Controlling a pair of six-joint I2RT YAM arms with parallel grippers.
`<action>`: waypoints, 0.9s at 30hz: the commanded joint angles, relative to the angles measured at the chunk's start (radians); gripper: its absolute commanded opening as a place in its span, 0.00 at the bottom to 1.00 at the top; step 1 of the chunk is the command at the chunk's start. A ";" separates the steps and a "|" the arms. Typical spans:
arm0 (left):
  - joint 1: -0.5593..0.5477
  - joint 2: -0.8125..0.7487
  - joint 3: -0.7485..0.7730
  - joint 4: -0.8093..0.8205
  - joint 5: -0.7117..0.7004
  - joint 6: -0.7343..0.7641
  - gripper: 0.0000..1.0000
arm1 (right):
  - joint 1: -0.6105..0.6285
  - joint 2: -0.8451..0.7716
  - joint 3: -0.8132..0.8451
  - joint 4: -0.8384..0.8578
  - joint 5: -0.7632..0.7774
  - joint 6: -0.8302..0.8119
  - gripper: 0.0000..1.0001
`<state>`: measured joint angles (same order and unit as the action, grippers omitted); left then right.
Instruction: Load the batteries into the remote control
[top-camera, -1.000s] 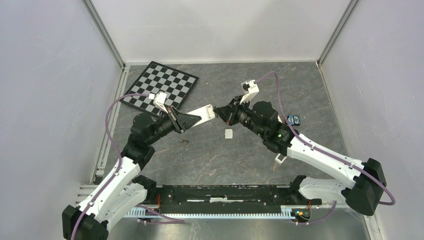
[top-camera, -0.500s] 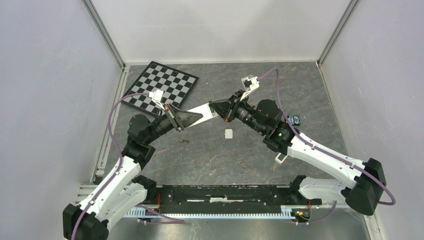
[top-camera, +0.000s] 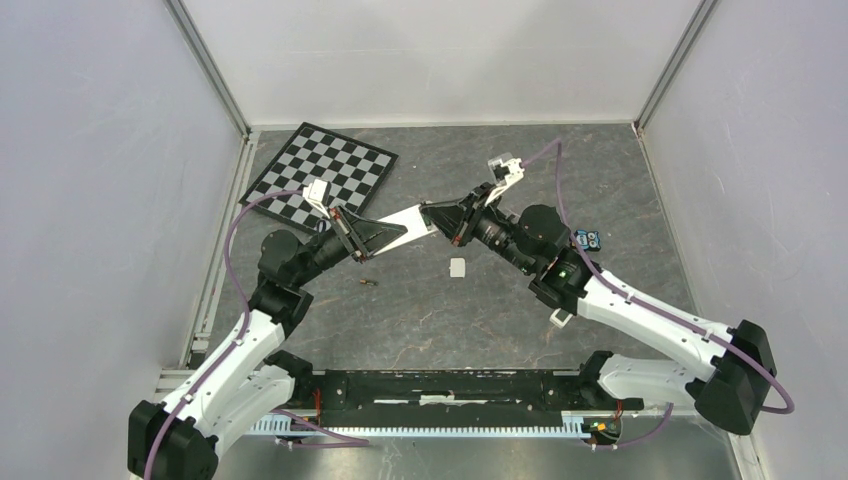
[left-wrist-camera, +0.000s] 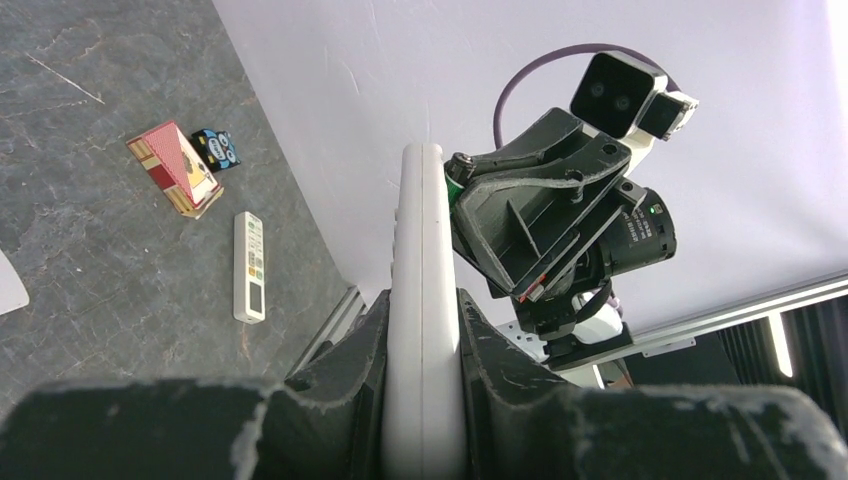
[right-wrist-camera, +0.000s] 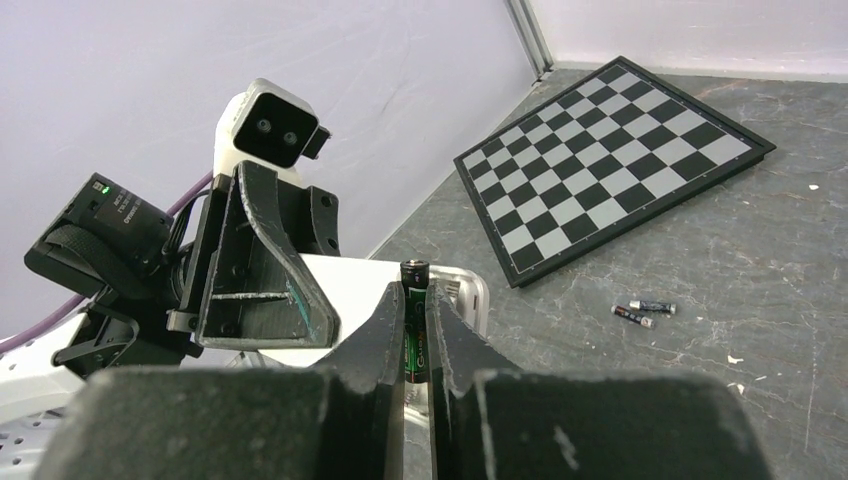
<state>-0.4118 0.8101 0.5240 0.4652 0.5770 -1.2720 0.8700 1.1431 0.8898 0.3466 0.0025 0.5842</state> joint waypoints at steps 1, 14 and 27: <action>0.001 -0.014 0.009 0.077 0.008 -0.043 0.02 | -0.001 -0.041 -0.036 0.035 0.017 -0.026 0.07; 0.001 -0.015 0.024 0.077 0.028 -0.022 0.02 | 0.000 -0.014 -0.040 0.046 -0.031 0.000 0.10; 0.001 -0.027 0.030 0.086 0.024 -0.028 0.02 | -0.001 0.005 -0.046 0.025 -0.035 0.042 0.17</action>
<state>-0.4095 0.8097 0.5236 0.4515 0.5777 -1.2758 0.8696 1.1454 0.8543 0.3950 -0.0269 0.6128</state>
